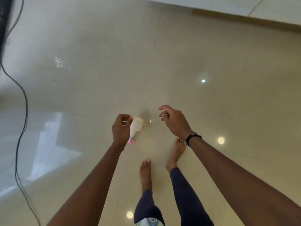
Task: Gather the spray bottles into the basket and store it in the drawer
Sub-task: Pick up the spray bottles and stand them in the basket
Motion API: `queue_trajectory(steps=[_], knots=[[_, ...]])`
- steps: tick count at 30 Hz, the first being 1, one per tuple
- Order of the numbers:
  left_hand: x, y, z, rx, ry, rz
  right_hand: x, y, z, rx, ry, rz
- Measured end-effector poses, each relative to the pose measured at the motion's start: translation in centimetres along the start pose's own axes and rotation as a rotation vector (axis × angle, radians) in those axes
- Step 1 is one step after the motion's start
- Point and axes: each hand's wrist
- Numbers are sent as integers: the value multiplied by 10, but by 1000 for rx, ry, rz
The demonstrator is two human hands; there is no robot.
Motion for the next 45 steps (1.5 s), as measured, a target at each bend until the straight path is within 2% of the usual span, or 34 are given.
queue_trajectory(steps=[10, 13, 16, 21, 25, 31, 34, 37, 40, 45], knots=[[-13, 23, -138, -41, 105, -27, -59, -154, 51, -168, -43, -55], [-5, 15, -187, -11, 144, -48, -61, -198, 76, -266, 16, -115], [12, -5, -232, -1, 189, -53, -44, -233, 99, -366, 146, -103], [47, -60, -290, -189, 467, -20, 8, -279, 130, -457, 277, -56], [68, -97, -321, -294, 608, 11, 44, -303, 148, -488, 360, -108], [82, -119, -342, -525, 695, 91, 61, -313, 161, -403, 408, -52], [82, -119, -338, -531, 730, 171, 58, -311, 162, -365, 386, -27], [85, -120, -335, -542, 751, 201, 53, -311, 162, -311, 339, -21], [89, -122, -329, -675, 754, 190, 54, -310, 165, -245, 293, -29], [87, -106, -304, -749, 739, 244, 57, -287, 162, -85, 106, -25]])
Point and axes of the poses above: each hand's wrist, its own x-axis towards the middle knuckle, its own y-axis out of the back of the hand, z = x × y, and after that the axes turned 13 degrees about z, right-handed
